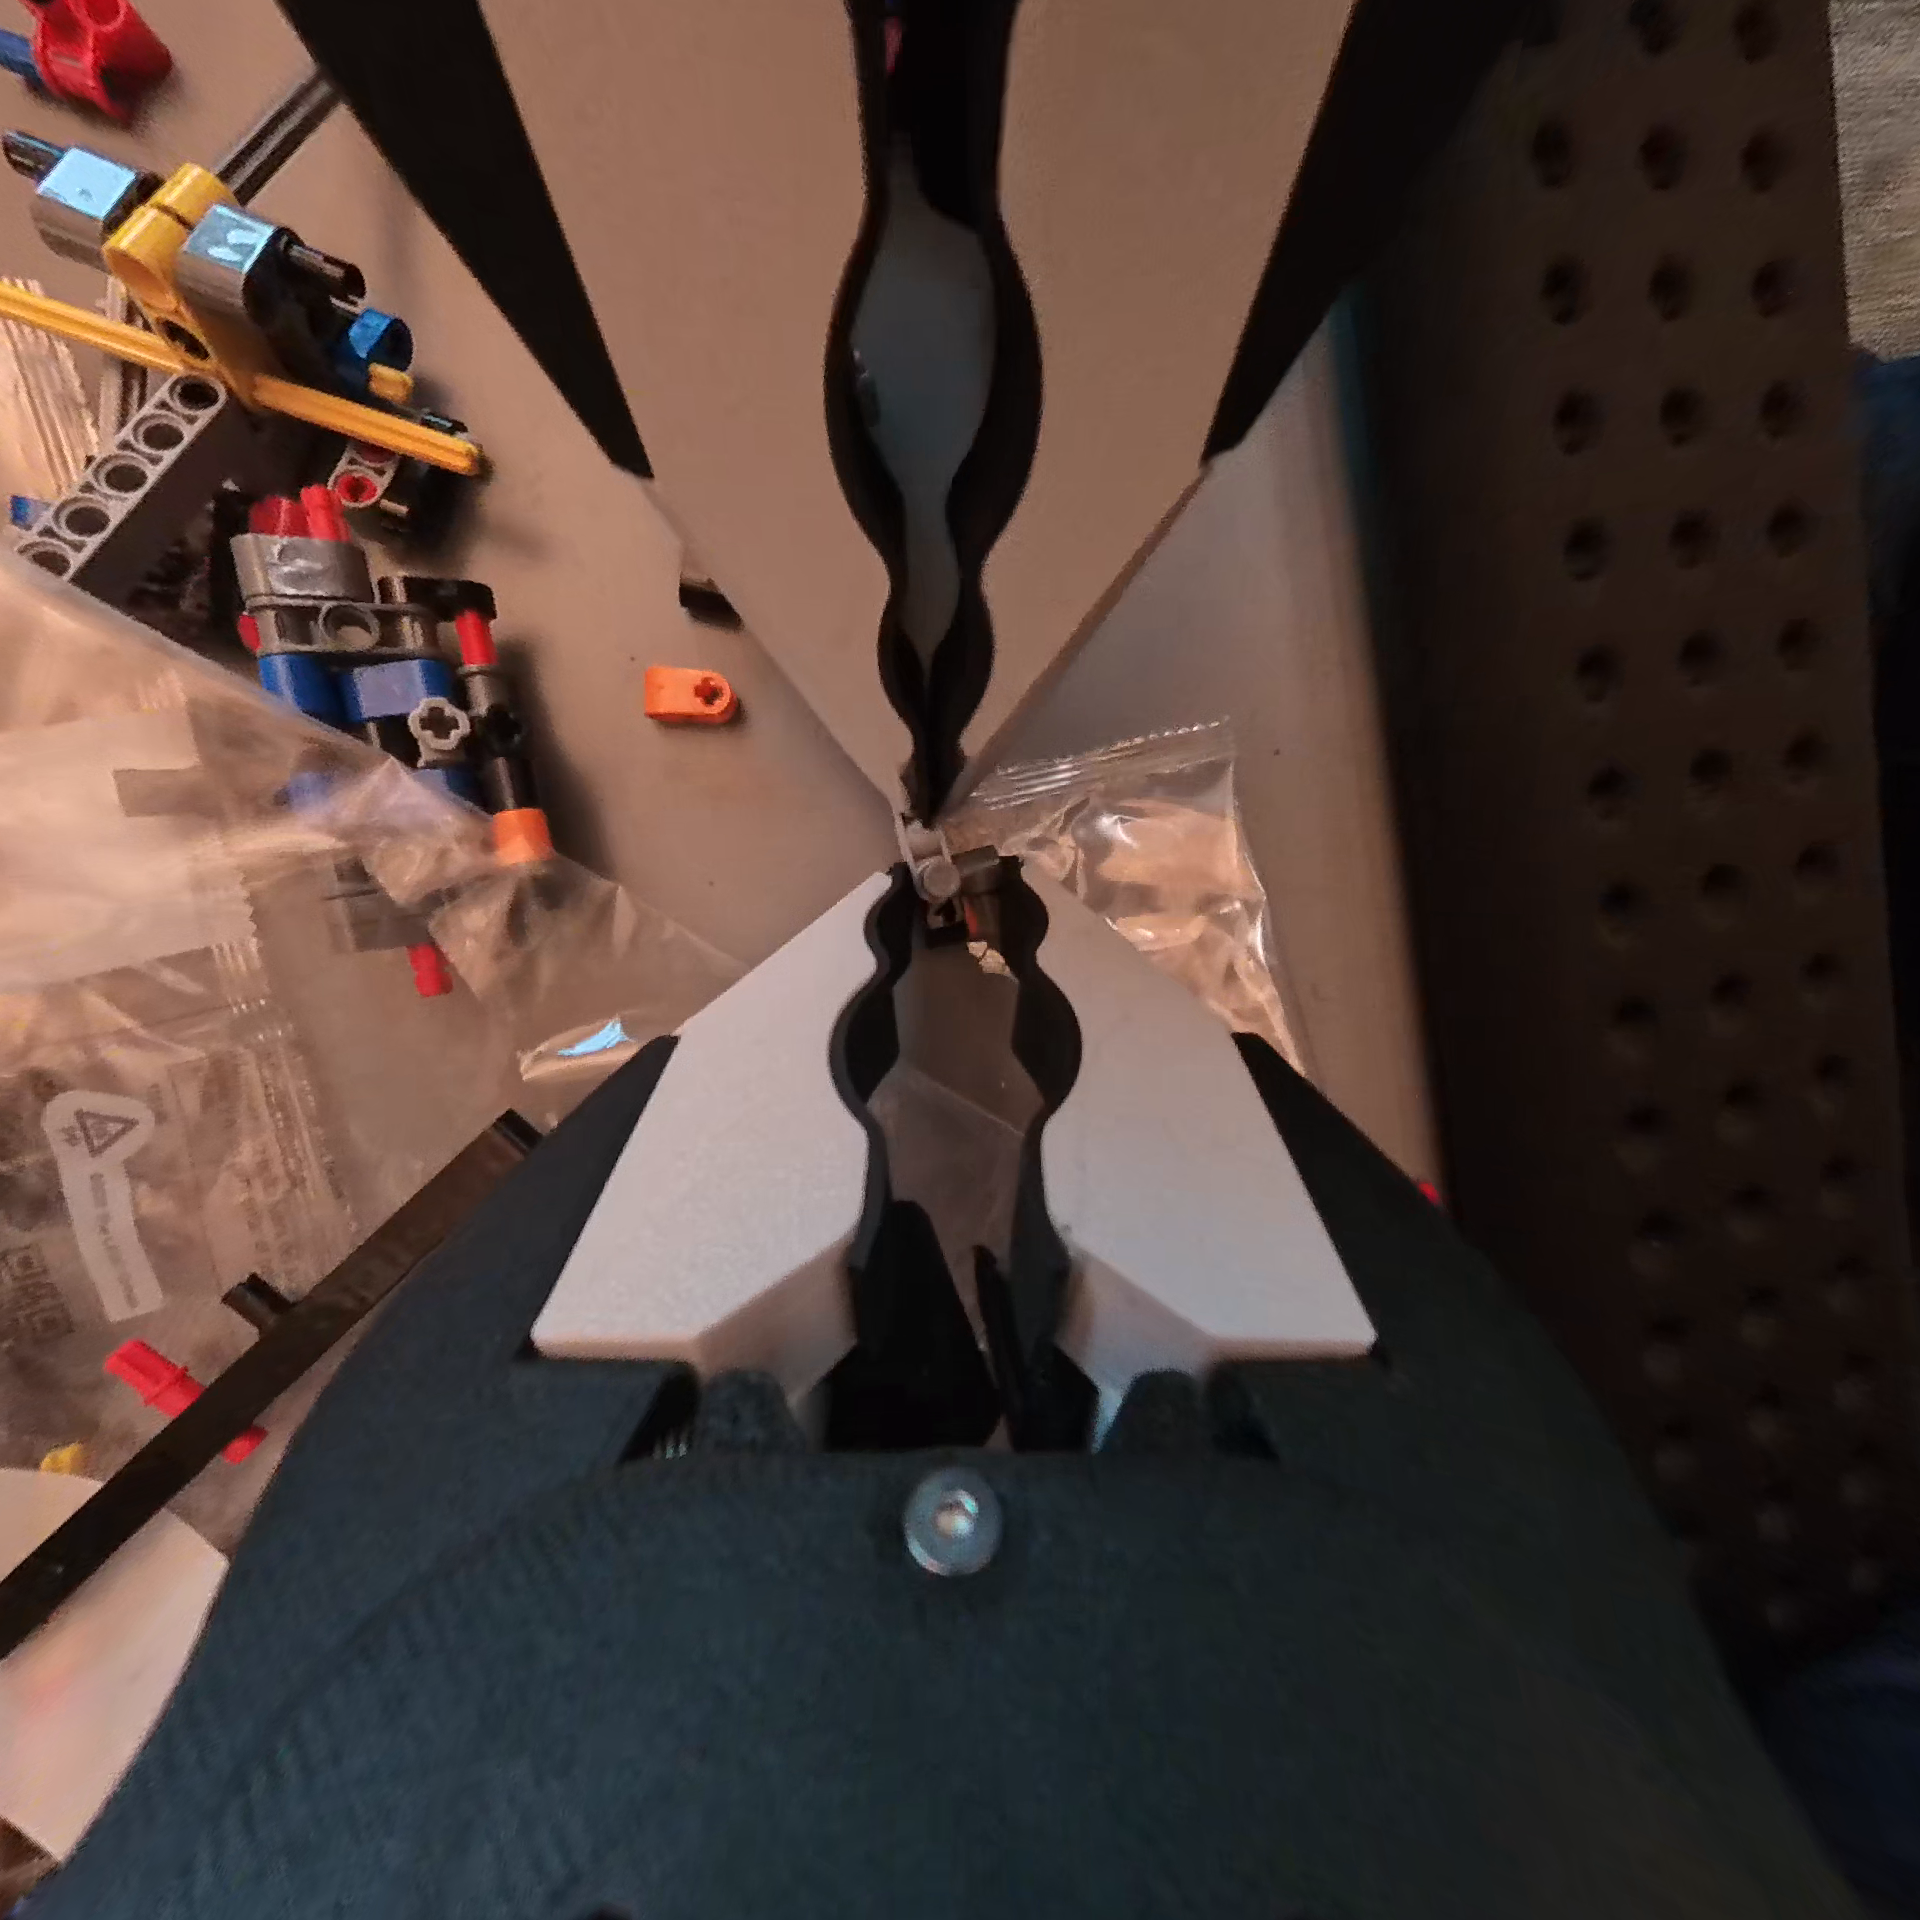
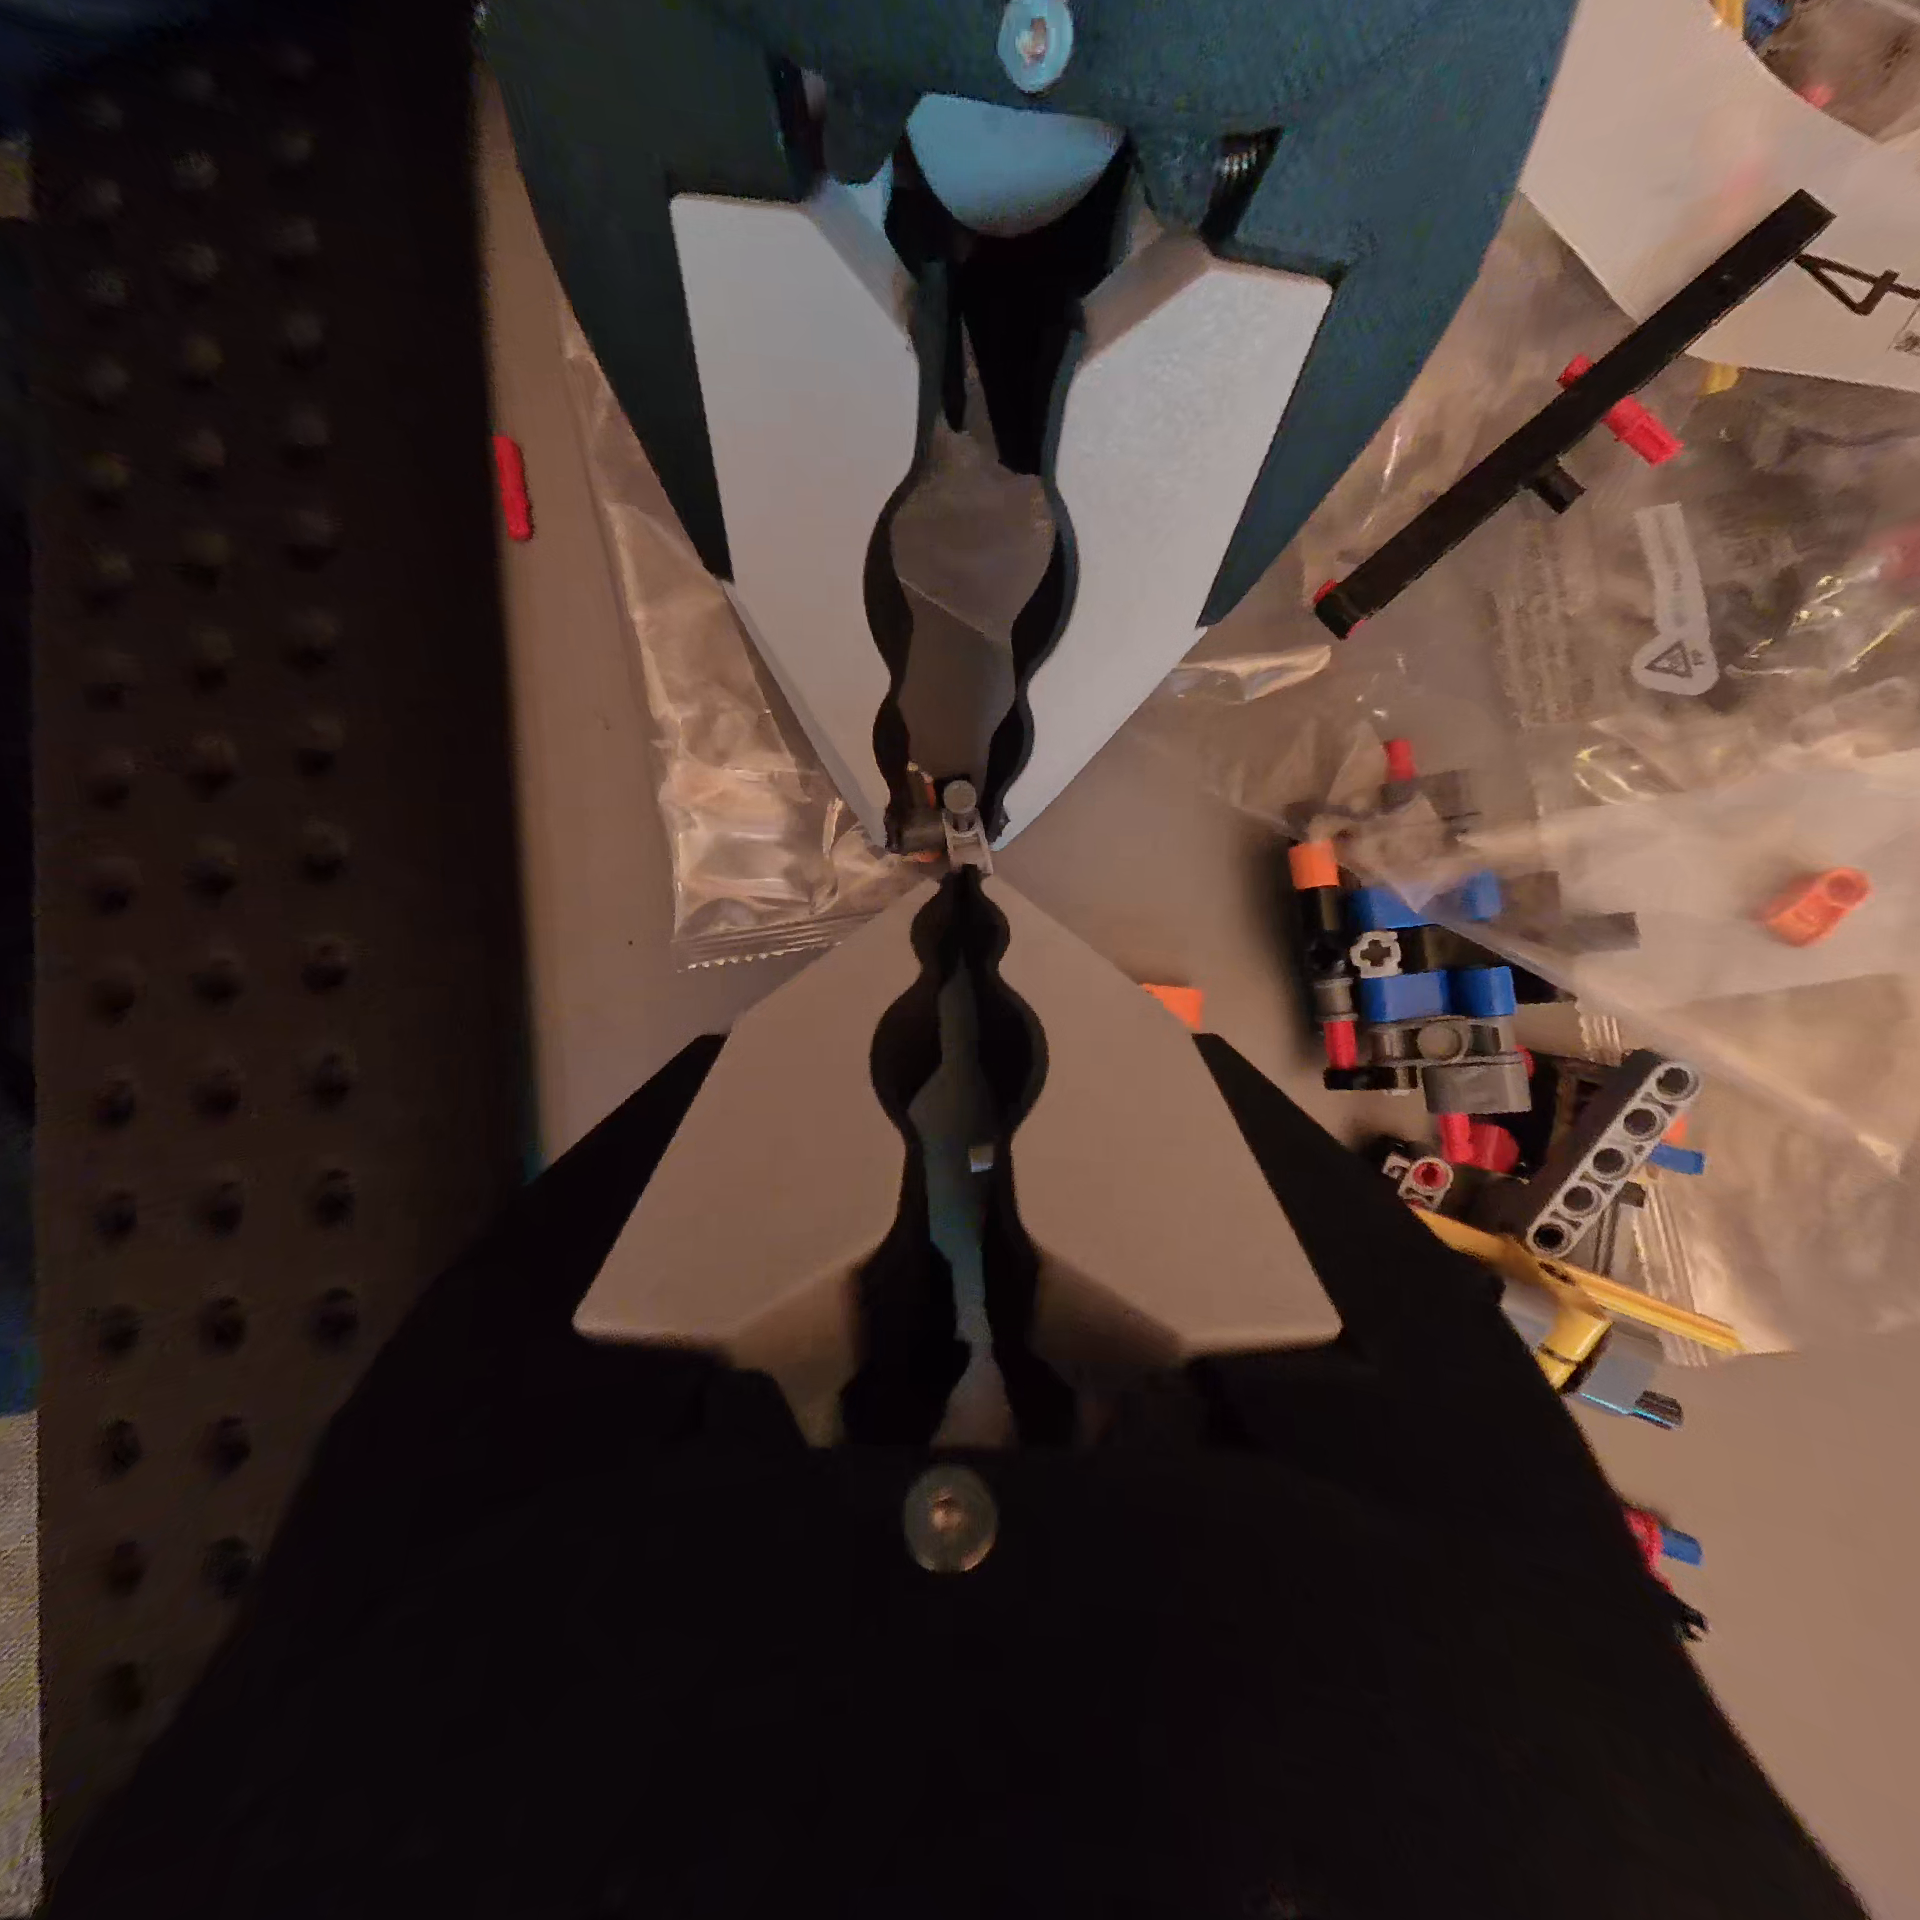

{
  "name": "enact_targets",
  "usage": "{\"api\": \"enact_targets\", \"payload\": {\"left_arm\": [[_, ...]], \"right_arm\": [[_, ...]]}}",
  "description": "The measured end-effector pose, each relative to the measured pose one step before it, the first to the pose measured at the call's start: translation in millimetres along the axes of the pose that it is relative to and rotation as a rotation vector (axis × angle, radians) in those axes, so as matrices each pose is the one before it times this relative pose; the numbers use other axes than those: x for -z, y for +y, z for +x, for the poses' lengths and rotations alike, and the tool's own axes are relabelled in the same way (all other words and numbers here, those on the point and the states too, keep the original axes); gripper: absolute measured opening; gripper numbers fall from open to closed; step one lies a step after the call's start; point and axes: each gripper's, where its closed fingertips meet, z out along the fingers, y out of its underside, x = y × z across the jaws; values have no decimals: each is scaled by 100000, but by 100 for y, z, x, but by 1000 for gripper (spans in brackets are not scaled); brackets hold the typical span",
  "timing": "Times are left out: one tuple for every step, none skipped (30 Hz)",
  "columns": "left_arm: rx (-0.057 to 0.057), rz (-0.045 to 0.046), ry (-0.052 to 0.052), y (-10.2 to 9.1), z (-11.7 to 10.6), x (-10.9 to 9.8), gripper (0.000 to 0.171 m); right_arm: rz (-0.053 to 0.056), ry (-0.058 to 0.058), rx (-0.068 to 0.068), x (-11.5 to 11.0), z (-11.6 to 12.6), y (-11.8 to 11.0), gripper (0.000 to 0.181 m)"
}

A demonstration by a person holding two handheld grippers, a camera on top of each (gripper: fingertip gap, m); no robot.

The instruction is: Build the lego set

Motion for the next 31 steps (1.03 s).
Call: {"api": "enact_targets", "payload": {"left_arm": [[17, 1, 52, -44, 0, 0, 17], [250, 76, 326, -28, 7, -5, 17], [-12, 635, 547, -23, 16, 2, 17], [362, 1112, 966, -43, 12, 0, 17], [567, 994, 1104, -49, 10, 7, 17], [-112, 278, 356, 23, -31, 20, 16], [-343, -213, 559, 105, 88, 52, 18], [-251, -55, -983, 43, -106, 109, 19], [-241, 219, -837, -47, -80, 141, 20], [26, 971, -10, -125, 62, 209, 19], [441, 784, -699, -75, -81, 241, 19], [61, 446, -850, -36, -89, 230, 19], [85, 1292, 519, -109, 130, 242, 18], [251, 1245, -338, -120, -19, 293, 18], [-60, 1394, -1265, -164, -154, 245, 15], [-186, -36, -766, -28, -98, 26, 14], [-613, -1156, 243, 107, 60, -220, 13], [-64, -28, 851, -32, 108, -237, 11], [465, 674, 880, -143, 74, -124, 10], [-319, 195, -388, 7, -85, -26, 7], [-733, 622, 182, -23, -8, 21, 6], [-454, 748, 313, -10, -9, 3, 5], [-762, 365, 174, -5, -6, 26, 5], [-2180, 117, -290, 2, 32, 29, 4], [-812, 115, -30, 8, 26, 20, 4], [-123, 190, 320, -1, 9, 21, 4], [-1188, -219, -205, 48, 17, 46, 4], [-1630, -638, -986, 58, -16, 42, 4], [-977, -752, -688, 34, -9, 23, 4], [73, 155, 184, -15, 16, 8, 4], [852, 619, 510, 6, 8, 10, 4]], "right_arm": [[167, 1024, -931, 184, 196, -19, 0], [964, 2926, 874, 270, 263, -232, 5], [2163, 1610, 2579, 208, -31, -419, 3], [261, -268, 1848, -97, -240, -168, 0], [-2956, 355, 935, -435, -22, 349, 0], [-1893, -621, 567, -441, -158, 237, 1], [721, -165, 599, -43, -117, -125, 0], [-293, 282, 698, 24, 0, 60, 0], [490, 388, -232, -11, 72, 9, 0], [256, -626, -511, 11, -61, 17, 0], [-35, 723, 60, -13, 54, 17, 0], [-395, 1442, 925, -25, 80, 14, 0], [-280, 222, 0, -8, 2, 3, 0], [220, -240, -595, -3, 3, 4, 0], [189, -566, -474, 4, -64, 12, 0], [-178, 71, -57, -15, 10, 7, 0], [-261, 16, 449, -5, -58, -12, 0], [182, -680, -3, -25, -140, -43, 0], [169, -153, -46, -17, -44, -15, 0], [-110, 80, 273, -3, -42, 16, 0], [-180, 204, 215, -12, -23, 9, 0], [-125, -121, 325, -13, -29, 5, 0], [-166, 174, -17, -7, 17, 0, 0], [-17, 205, 589, -13, -24, -3, 0], [294, -365, -288, -21, 4, -7, 0], [82, -598, -876, 1, 0, 1, 0], [447, -444, -392, -51, -17, -38, 0], [119, -249, -448, -40, 2, -8, 0], [58, 551, 405, -32, -8, 4, 0], [-164, 442, -545, 2, 0, 11, 0], [343, -115, -817, -10, 5, -14, 0]]}}
